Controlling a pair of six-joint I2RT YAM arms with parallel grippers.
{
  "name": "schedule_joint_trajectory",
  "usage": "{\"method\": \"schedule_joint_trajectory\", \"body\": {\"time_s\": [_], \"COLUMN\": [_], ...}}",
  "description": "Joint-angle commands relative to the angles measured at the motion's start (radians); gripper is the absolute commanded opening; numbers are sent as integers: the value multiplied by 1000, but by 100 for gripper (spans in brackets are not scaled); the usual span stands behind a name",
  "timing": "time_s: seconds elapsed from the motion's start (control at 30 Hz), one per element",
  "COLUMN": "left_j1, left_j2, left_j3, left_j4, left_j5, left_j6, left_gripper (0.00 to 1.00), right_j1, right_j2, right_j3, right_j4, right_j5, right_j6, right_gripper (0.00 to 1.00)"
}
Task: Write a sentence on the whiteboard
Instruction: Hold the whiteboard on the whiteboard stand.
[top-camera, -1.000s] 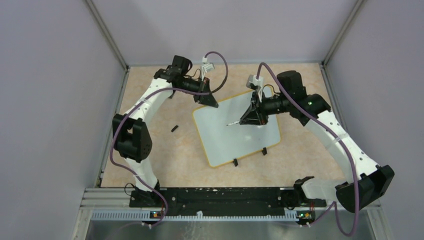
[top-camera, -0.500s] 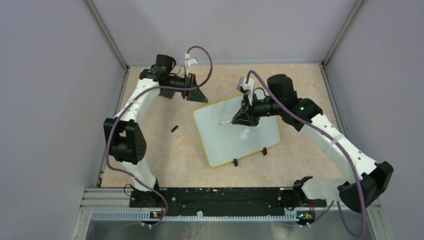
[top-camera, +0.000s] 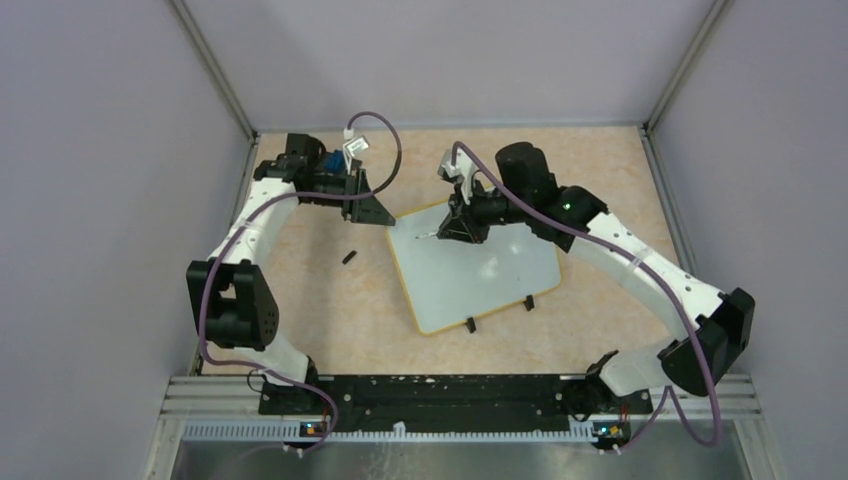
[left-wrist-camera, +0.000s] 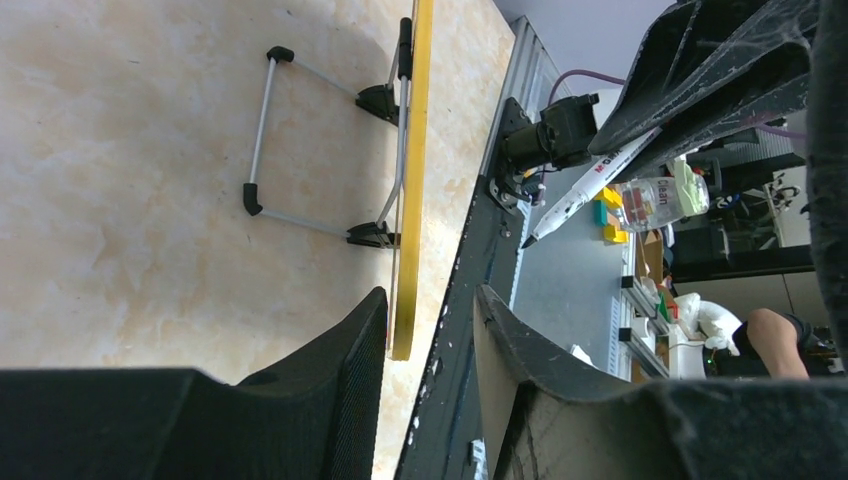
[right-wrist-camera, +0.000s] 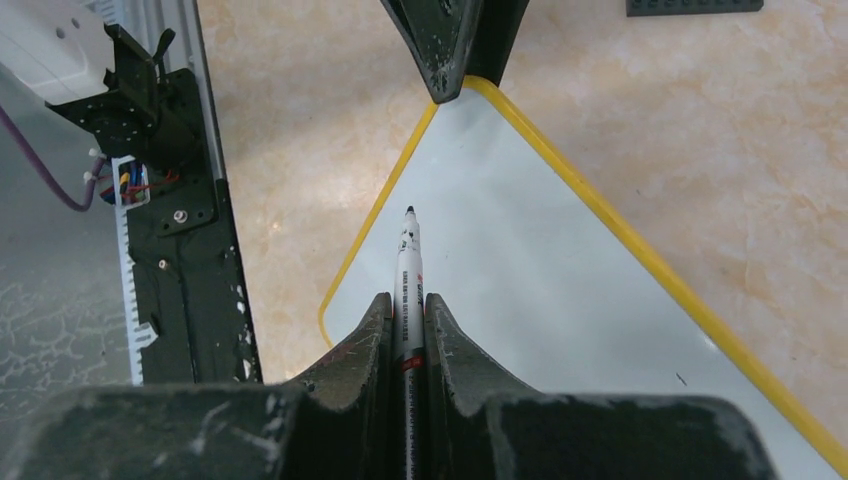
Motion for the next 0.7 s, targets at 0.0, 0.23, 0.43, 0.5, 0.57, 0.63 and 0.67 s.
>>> {"method": "schedule_joint_trajectory", "body": {"time_s": [0.0, 0.23, 0.43, 0.5, 0.57, 0.63, 0.67], "left_j1": [1, 0, 0, 0, 0, -2, -3], "left_j2": [-35, -12, -5, -4, -2, -1, 0], "left_j3": [-15, -5, -6, -8, -8, -7, -8], "left_j4": [61, 60, 64, 66, 69, 71, 72], "left_j5": [51, 57, 58, 58, 58, 57, 57], "left_j6": [-19, -27, -27, -27, -28, -28, -29], "left_gripper": [41, 31, 21, 18, 15, 13, 12], "right_j1": [41, 87, 102, 102, 104, 104, 104], "right_j2": [25, 66, 89, 95, 101, 104, 105], "right_j3": [73, 95, 115, 117, 118, 118, 119], "right_j4": [62, 93, 100, 104, 108, 113, 116], "right_j5": [36, 78, 103, 106, 104, 107, 110], "right_j6": [7, 21, 24, 27, 29, 33, 35], "right_gripper": [0, 0, 0, 0, 0, 0, 0]}}
